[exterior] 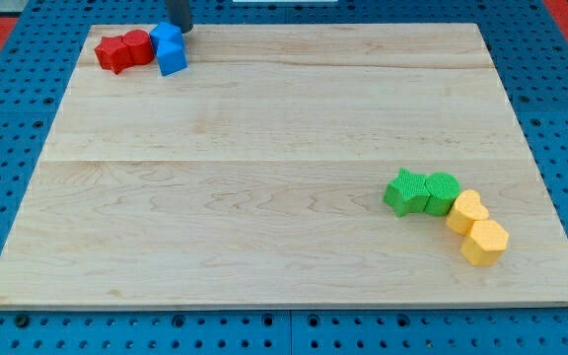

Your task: Move red star towards bottom of blue triangle

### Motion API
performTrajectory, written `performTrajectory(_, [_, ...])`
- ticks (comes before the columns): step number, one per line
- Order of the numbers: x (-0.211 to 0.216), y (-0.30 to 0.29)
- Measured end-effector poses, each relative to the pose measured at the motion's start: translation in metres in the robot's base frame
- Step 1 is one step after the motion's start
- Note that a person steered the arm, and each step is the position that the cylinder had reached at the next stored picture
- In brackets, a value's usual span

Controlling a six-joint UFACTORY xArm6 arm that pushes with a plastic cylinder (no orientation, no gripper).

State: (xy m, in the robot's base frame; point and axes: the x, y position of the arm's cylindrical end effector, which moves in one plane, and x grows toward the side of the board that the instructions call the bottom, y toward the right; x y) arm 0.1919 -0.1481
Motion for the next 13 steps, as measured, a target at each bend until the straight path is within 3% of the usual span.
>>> performTrajectory(4, [-0.001,0.008])
performTrajectory(7, [0.0,-0.074])
performTrajectory(12, [0.091,-0.096])
performTrajectory(13, [0.087,-0.106])
